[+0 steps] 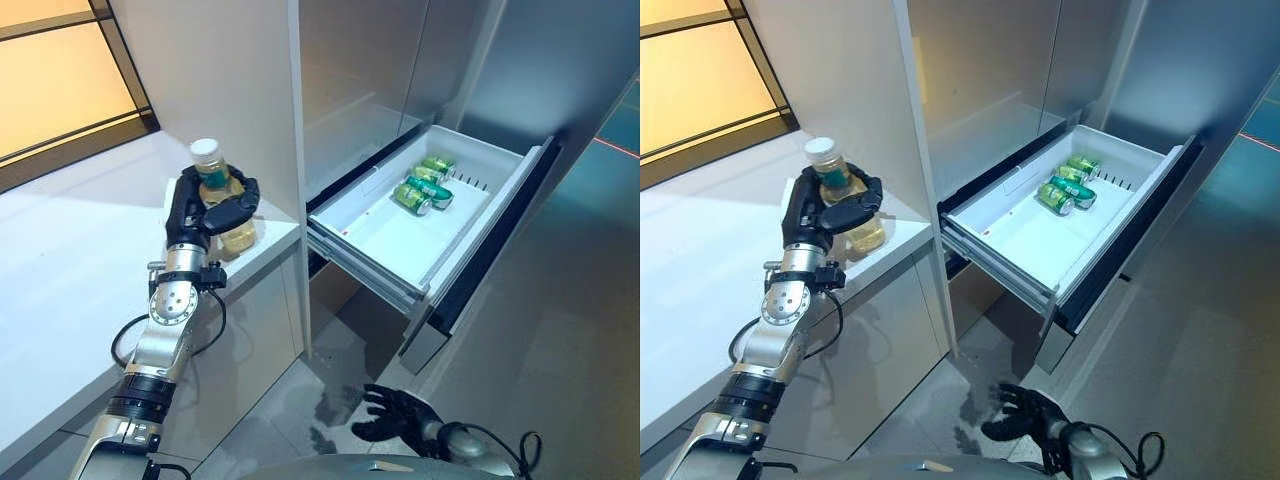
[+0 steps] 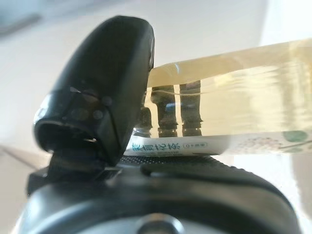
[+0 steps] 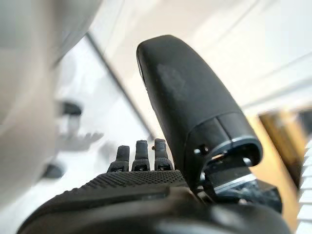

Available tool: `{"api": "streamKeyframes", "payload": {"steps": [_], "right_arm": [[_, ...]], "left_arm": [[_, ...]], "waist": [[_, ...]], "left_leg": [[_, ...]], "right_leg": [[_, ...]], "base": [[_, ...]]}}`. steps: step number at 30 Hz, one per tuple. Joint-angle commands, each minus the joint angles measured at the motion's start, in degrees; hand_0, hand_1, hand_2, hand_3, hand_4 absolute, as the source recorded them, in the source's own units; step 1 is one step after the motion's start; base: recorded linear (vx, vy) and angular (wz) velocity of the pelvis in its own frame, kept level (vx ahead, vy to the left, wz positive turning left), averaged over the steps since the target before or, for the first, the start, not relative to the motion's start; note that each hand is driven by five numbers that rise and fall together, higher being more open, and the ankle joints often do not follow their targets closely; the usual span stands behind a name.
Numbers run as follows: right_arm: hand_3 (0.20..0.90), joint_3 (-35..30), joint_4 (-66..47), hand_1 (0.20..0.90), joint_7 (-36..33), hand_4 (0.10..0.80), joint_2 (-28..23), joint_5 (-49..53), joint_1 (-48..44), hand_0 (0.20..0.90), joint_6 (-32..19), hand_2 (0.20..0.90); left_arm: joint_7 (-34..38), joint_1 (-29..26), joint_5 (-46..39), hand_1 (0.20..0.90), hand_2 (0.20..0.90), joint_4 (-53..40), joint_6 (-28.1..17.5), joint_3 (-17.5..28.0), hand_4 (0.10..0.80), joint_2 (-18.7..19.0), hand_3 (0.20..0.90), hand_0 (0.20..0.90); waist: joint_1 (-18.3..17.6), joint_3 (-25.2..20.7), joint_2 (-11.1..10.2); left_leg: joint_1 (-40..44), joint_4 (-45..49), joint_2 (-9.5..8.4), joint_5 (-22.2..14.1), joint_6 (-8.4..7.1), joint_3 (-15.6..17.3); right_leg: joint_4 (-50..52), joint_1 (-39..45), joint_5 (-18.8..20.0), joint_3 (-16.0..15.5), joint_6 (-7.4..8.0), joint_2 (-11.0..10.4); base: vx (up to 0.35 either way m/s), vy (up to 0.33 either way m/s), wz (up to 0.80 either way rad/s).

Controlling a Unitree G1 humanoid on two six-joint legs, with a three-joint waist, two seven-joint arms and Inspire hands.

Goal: Put drinks into fridge and close the fridge

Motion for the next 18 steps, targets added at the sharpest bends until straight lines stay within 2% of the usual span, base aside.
{"api": "streamKeyframes", "payload": {"steps": [1,3,5,6,7,10,12,16,18], "right_arm": [[0.9,0.48,-9.02,0.9,6.29,0.8,1.09,6.34,-1.84,0.9,-0.38,0.9],[0.9,0.36,-13.73,0.9,6.71,0.8,0.31,3.85,-2.36,0.9,-2.65,0.9],[0.9,-0.36,-25.1,0.9,6.95,0.8,-2.34,3.65,-3.71,0.9,-1.24,0.9],[0.9,-0.51,-26.01,0.9,6.99,0.8,-2.66,3.51,-3.84,0.9,-1.68,0.9],[0.9,-2.04,-31.97,0.9,7.05,0.8,-4.94,4.74,-5.43,0.9,-2.11,0.9],[0.9,-5.06,-39.35,0.9,5.65,0.8,-8.22,4.75,-8.71,0.9,-5.06,0.9],[0.9,-6.1,-42.14,0.9,4.74,0.8,-9.88,3.83,-10.48,0.9,-7.78,0.9],[0.9,-8.8,-48.72,0.9,6.05,0.8,-10.11,10.72,-12.83,0.9,-4.99,0.9],[0.9,-9.64,-50.51,0.9,7.47,0.8,-9.9,15.04,-13.48,0.9,-3.97,0.9]], "left_arm": [[-6.55,-10.79,-4.83,0.3,0.3,-12.05,-15.6,0.13,0.1,3.16,0.2,0.3],[-11.7,-10.2,-8.53,0.3,0.3,-13.81,-16.03,-0.2,0.1,2.61,0.2,0.3],[-15.92,-8.89,-9.82,0.3,0.3,-16.89,-16.66,-1.31,0.1,2.3,0.2,0.3],[-16.5,-8.76,-10.09,0.3,0.3,-17.18,-16.62,-1.42,0.1,2.27,0.2,0.3],[-20.01,-8.09,-13.04,0.3,0.3,-18.09,-16.83,-1.91,0.1,2.5,0.2,0.3],[-28.11,-6.9,-20.13,0.3,0.3,-19.27,-15.33,-2.14,0.1,2.25,0.2,0.3],[-32.28,-6.42,-23.65,0.3,0.3,-20.18,-13.28,-2.52,0.1,1.84,0.2,0.3],[-40.43,-4.61,-29.61,0.3,0.3,-22.16,-7.18,-3.42,0.1,0.14,0.2,0.3],[-42.31,-4.19,-29.83,0.3,0.3,-22.89,-4.62,-4.35,0.1,-0.49,0.2,0.3]], "waist": [[-0.02,-2.41,0.59],[0.01,-2.41,0.54],[-0.1,-2.13,0.49],[-0.11,-2.11,0.5],[-0.24,-1.94,0.45],[-0.32,-1.83,0.52],[-0.34,-1.87,0.62],[-0.32,-1.97,0.86],[-0.33,-2.02,0.8]], "left_leg": [[0.47,0.37,-1.07,-5.46,1.19,0.38],[0.51,0.21,-0.96,-5.3,1.11,0.26],[0.37,0.21,-0.86,-4.93,0.98,0.19],[0.35,0.22,-0.86,-4.89,0.98,0.19],[0.27,0.19,-0.86,-4.79,1.01,0.29],[0.21,0.23,-0.9,-4.83,1.16,0.63],[0.2,0.14,-0.88,-4.86,1.28,0.8],[0.22,0.22,-0.85,-5.07,1.55,1.25],[0.18,0.37,-0.81,-5.21,1.65,1.53]], "right_leg": [[6.12,-1.64,-4.18,-2.67,3.77,-1.34],[5.89,-1.54,-3.97,-2.73,3.81,-1.32],[5.96,-1.81,-3.62,-2.51,3.9,-1.26],[5.97,-1.84,-3.59,-2.47,3.91,-1.24],[5.88,-1.97,-3.37,-2.27,3.92,-1.22],[5.82,-2.19,-3.17,-1.74,3.98,-1.18],[5.73,-2.33,-3.02,-1.53,4.02,-1.22],[5.73,-2.48,-2.97,-0.9,3.98,-1.17],[5.73,-2.56,-2.91,-0.77,4.0,-1.2]], "base": [[-0.017,-0.052,0.02],[-0.019,-0.035,0.02],[-0.031,-0.023,0.01],[-0.039,-0.014,0.01],[-0.039,-0.007,0.0],[-0.033,0.007,-0.05],[-0.008,0.007,-0.02],[-0.009,0.012,-0.04],[-0.014,-0.001,-0.07]]}}
